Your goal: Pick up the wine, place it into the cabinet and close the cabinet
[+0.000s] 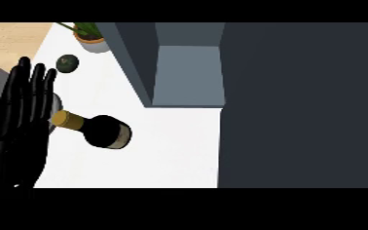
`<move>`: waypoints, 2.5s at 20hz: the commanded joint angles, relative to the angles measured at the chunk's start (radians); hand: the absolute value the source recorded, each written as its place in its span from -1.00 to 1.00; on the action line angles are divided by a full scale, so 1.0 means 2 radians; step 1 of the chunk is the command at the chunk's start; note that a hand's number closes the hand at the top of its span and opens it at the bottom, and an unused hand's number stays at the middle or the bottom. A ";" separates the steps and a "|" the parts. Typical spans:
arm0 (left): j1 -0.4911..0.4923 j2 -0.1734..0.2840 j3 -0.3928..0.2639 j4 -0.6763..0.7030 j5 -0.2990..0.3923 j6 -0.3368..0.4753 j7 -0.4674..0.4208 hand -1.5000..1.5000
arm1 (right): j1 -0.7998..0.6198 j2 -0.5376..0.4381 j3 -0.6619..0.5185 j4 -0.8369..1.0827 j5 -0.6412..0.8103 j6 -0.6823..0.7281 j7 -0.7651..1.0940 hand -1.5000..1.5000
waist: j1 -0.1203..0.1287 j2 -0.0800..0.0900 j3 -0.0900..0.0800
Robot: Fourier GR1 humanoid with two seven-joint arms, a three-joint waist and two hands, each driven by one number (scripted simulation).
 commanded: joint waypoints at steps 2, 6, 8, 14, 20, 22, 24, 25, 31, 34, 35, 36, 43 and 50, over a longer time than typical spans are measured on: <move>-0.038 -0.034 0.005 0.024 -0.096 0.127 0.017 -1.00 | 0.007 0.007 0.012 -0.004 0.003 0.000 0.000 -1.00 | -0.004 0.000 0.015; -0.043 -0.034 0.097 0.040 -0.191 0.263 0.060 -1.00 | 0.032 -0.003 0.008 -0.031 -0.008 0.011 0.005 -1.00 | -0.010 0.000 0.018; -0.058 -0.035 0.095 0.025 -0.113 0.343 0.076 -1.00 | 0.040 0.003 0.082 -0.028 -0.076 0.080 0.028 -1.00 | 0.004 -0.003 0.015; -0.124 -0.035 -0.005 0.055 -0.242 0.523 0.166 -1.00 | 0.061 -0.012 0.096 -0.068 -0.130 0.111 0.053 -1.00 | -0.024 -0.003 0.018; -0.218 -0.035 -0.064 0.134 -0.357 0.603 0.277 -1.00 | 0.064 -0.023 0.076 -0.095 -0.161 0.109 0.080 -1.00 | -0.020 -0.004 0.019; -0.247 -0.035 -0.060 0.148 -0.391 0.600 0.320 -1.00 | 0.067 -0.036 0.075 -0.118 -0.168 0.112 0.102 -1.00 | -0.016 -0.005 0.018; -0.272 -0.035 -0.052 0.156 -0.435 0.592 0.358 -1.00 | 0.062 -0.026 0.073 -0.120 -0.170 0.098 0.108 -1.00 | -0.007 -0.007 0.018; -0.286 -0.035 -0.053 0.165 -0.437 0.587 0.381 -1.00 | 0.065 -0.039 0.062 -0.146 -0.185 0.094 0.137 -1.00 | -0.012 -0.008 0.018; -0.375 -0.035 -0.052 0.208 -0.551 0.560 0.497 -1.00 | 0.037 -0.029 0.071 -0.150 -0.180 0.072 0.161 -1.00 | -0.004 -0.009 0.017; -0.405 -0.035 -0.061 0.218 -0.618 0.546 0.568 -1.00 | 0.036 -0.028 0.077 -0.149 -0.173 0.073 0.159 -1.00 | -0.006 -0.009 0.017; -0.427 -0.035 -0.052 0.214 -0.635 0.523 0.584 -1.00 | 0.036 -0.033 0.070 -0.160 -0.182 0.070 0.171 -1.00 | -0.006 -0.011 0.017; -0.418 -0.035 -0.066 0.213 -0.666 0.523 0.618 -1.00 | 0.038 -0.035 0.061 -0.149 -0.180 0.077 0.159 -1.00 | -0.005 -0.009 0.017; -0.491 -0.035 -0.073 0.192 -0.803 0.417 0.750 -1.00 | 0.023 -0.027 0.088 -0.171 -0.166 0.055 0.194 -1.00 | -0.007 -0.008 0.015; -0.508 -0.035 -0.079 0.170 -0.801 0.342 0.755 -1.00 | -0.002 -0.029 0.074 -0.168 -0.169 0.036 0.213 -1.00 | -0.012 -0.006 0.015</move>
